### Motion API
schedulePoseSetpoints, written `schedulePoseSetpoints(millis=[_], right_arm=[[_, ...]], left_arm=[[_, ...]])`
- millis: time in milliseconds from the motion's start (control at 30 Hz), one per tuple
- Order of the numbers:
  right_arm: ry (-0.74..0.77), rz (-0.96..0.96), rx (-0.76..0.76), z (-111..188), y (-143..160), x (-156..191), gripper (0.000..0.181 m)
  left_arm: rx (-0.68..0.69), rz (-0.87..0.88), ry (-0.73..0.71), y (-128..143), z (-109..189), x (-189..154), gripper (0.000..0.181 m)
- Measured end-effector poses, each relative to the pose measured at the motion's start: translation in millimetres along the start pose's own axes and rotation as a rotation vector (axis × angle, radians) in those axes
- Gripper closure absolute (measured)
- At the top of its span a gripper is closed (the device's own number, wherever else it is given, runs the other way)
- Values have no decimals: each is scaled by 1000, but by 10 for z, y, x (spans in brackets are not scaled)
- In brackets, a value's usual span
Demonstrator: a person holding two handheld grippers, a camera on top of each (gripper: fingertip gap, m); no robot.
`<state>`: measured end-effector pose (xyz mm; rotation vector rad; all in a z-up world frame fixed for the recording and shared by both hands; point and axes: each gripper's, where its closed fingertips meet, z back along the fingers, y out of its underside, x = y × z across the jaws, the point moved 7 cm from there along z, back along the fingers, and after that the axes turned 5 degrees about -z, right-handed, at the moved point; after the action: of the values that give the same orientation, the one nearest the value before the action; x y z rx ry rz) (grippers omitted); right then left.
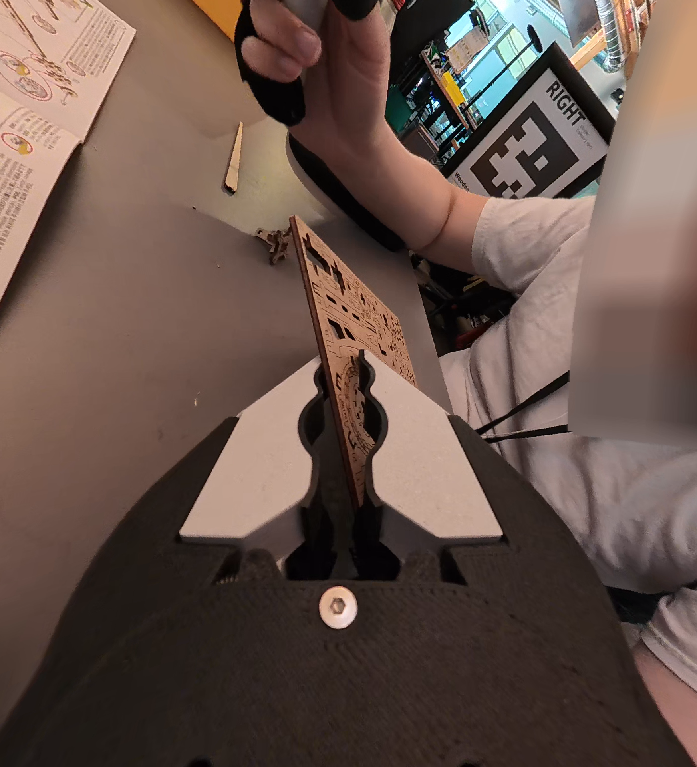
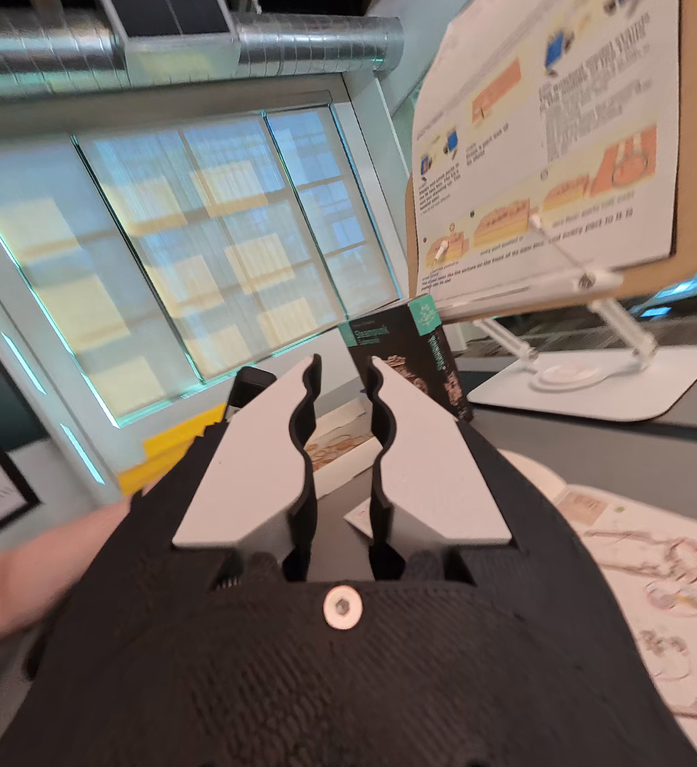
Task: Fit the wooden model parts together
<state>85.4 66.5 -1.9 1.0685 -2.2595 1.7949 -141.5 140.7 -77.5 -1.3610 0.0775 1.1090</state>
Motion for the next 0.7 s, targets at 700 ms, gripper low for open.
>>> schedulePoseSetpoints(millis=[700], right_arm=[[-68,-25,100,-41,140,11,159]], left_arm=[[19,15,11,35,-98,54,170]])
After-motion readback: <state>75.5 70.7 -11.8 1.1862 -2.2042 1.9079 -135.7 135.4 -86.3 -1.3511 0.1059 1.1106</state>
